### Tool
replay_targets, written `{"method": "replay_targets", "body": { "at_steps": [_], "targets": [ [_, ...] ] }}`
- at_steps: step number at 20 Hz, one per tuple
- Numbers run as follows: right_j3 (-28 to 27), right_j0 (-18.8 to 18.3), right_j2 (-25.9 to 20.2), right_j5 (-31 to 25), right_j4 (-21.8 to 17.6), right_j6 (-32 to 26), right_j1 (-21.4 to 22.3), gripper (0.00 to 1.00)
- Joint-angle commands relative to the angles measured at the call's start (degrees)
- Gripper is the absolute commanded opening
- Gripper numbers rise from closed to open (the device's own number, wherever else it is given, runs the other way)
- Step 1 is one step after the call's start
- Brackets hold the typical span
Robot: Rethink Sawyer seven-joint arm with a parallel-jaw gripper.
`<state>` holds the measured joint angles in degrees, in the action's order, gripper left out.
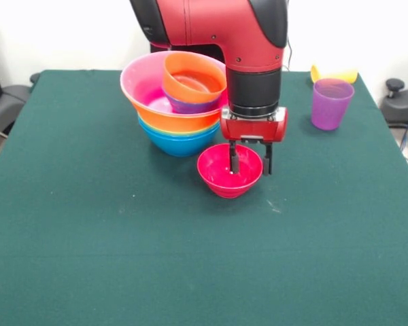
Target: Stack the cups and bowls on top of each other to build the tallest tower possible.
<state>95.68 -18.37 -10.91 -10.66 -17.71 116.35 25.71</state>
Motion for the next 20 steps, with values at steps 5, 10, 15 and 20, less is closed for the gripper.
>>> {"method": "replay_targets", "body": {
  "at_steps": [5,10,15,20],
  "targets": [
    [4.4,1.2,1.3,1.9,-4.4,2.7,-2.5,1.00],
    [4.3,2.0,2.1,2.8,-4.3,3.2,-2.8,1.00],
    [4.3,2.7,2.8,4.1,-4.0,3.6,-3.3,1.00],
    [4.9,2.8,3.0,3.5,-3.1,3.2,-2.8,0.00]
  ]
}}
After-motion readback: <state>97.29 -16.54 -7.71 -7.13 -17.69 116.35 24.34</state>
